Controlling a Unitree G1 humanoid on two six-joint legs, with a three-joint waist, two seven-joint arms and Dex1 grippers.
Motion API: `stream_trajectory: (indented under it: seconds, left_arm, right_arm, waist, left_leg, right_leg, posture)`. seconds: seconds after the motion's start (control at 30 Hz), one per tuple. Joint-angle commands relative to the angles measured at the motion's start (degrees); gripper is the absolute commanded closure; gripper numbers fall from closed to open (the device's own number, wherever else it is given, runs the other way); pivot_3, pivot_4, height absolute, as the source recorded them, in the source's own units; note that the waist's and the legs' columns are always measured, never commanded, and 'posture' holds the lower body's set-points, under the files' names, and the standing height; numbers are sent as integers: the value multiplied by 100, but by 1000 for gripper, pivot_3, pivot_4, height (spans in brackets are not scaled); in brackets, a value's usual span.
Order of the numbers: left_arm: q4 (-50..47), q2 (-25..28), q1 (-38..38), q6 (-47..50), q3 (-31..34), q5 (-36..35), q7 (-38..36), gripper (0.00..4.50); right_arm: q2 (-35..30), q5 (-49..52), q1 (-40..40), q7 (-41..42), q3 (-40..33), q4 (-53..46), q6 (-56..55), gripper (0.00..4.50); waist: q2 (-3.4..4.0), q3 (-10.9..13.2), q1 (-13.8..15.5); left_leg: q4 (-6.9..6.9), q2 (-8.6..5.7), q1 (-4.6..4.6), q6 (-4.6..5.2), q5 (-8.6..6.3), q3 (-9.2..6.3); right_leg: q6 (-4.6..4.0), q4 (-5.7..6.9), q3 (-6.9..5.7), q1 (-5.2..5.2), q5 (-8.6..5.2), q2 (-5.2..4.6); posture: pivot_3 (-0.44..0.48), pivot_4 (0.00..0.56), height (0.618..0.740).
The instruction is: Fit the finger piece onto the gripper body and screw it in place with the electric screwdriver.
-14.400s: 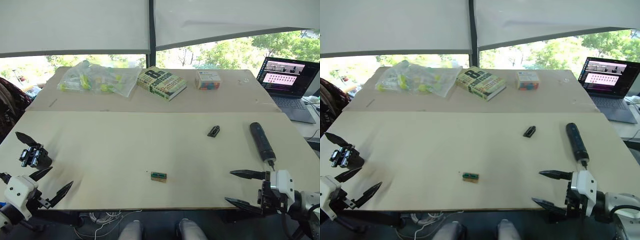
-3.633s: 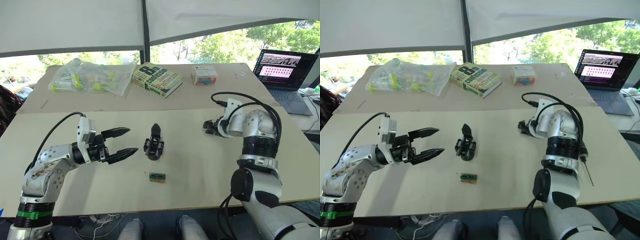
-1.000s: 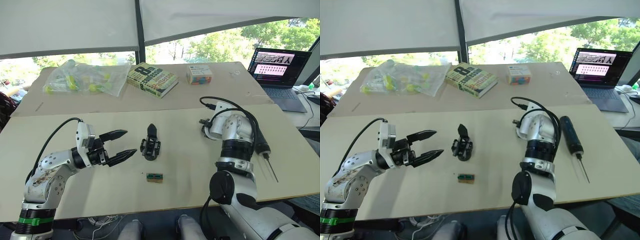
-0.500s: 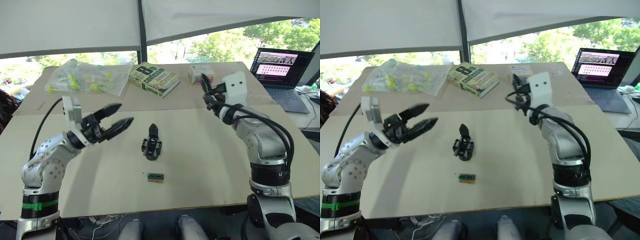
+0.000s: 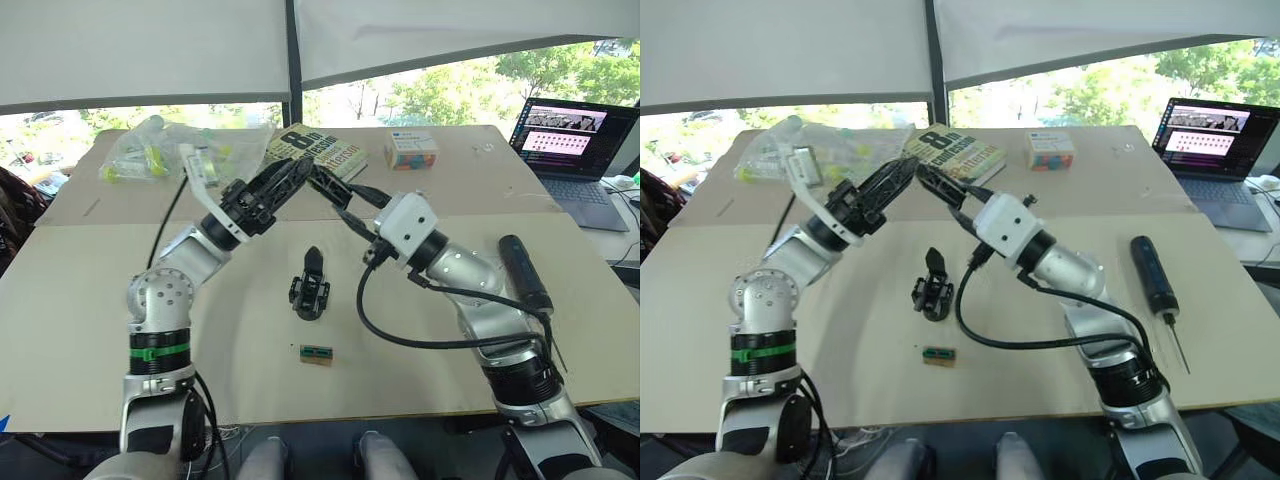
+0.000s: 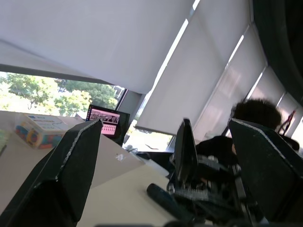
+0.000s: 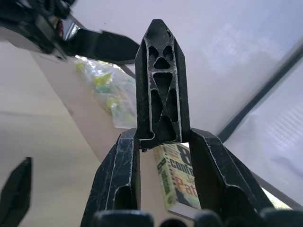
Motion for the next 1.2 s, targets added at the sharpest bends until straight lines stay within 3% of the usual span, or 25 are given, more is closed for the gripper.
stream_trajectory:
  seconds: [0.03,0.2,0.23,0.33,0.53,0.57,0.6,0.67,0.8,0.9,1.1,1.2]
  left_arm:
    - [-81,-54,-225,43,89,-158,111,0]
    - [-119,-116,-199,49,-76,-85,5,0]
    - [-125,-144,-194,31,-79,-94,8,258]
    - [-147,-191,-180,-5,-79,-95,17,1290]
    - [-225,-314,-136,-145,-32,-95,14,4166]
    - [-234,-343,-134,-186,-23,-89,4,4442]
    - [-243,-364,-131,-203,-16,-97,3,4442]
    - [-249,-397,-125,-210,4,-132,19,4500]
    - [-191,-369,-144,-175,96,-204,25,4500]
    - [187,182,-377,356,103,-385,-601,4500]
    - [1051,1500,-941,1403,-530,-178,-2390,4500]
    - [1056,1800,-1060,1555,-1000,86,-3098,4500]
  right_arm:
    - [72,-122,-53,-19,-64,-233,-210,3390]
    - [190,-228,-65,-71,-62,-215,-113,3390]
    - [215,-249,-61,-77,-70,-215,-93,3390]
    - [257,-307,-66,-70,-81,-205,-50,3390]
    - [290,-311,-45,-22,-133,-244,141,3390]
    - [281,-275,-38,20,-139,-267,174,3390]
    - [272,-206,-23,81,-153,-305,278,3390]
    - [234,-69,-21,180,-229,-412,525,2353]
    - [53,304,-96,500,-512,-593,938,913]
    - [-487,1554,-312,1587,-950,-537,1928,23]
    - [-1647,3996,-1069,3380,-1261,-263,4758,23]
    - [-1837,4463,-1343,3502,-980,-152,5809,23]
  waist:
    - [-1,1,-13]
    - [-1,1,-10]
    - [-1,1,-6]
    - [-1,1,5]
    - [-1,1,3]
    - [-1,1,3]
    - [-1,1,5]
    - [-1,1,10]
    - [-1,1,25]
    - [-2,1,29]
    - [-5,10,1]
    - [-5,10,-13]
  left_leg:
    - [0,0,0,0,0,0]
    - [0,0,2,-2,1,0]
    - [0,-1,2,-2,1,0]
    - [0,-3,2,-2,1,0]
    - [0,-3,2,-2,1,-1]
    - [0,-3,2,-2,1,-1]
    - [0,-3,3,-2,1,-1]
    - [0,-3,2,-2,1,-1]
    - [0,-4,2,-2,1,-1]
    - [0,-5,2,-2,1,-1]
    - [6,-6,4,1,2,-3]
    - [5,1,4,4,0,-9]
  right_leg:
    - [0,1,0,-1,0,1]
    - [-1,2,1,-1,0,3]
    - [-1,2,1,0,0,3]
    - [-1,1,1,0,0,2]
    - [-1,2,1,0,1,2]
    - [-1,2,1,0,1,1]
    - [-1,2,2,0,1,1]
    - [-1,2,2,0,1,1]
    - [-1,1,1,0,1,0]
    - [-1,1,1,1,0,1]
    - [-1,1,-6,7,0,9]
    - [-2,-4,-12,11,-1,12]
  posture:
    - [0,150,740]
    - [0,150,740]
    - [0,150,740]
    - [0,150,740]
    - [0,150,740]
    - [0,150,740]
    - [0,150,740]
    - [0,150,740]
    - [0,150,740]
    - [0,150,740]
    - [0,150,740]
    - [0,150,740]
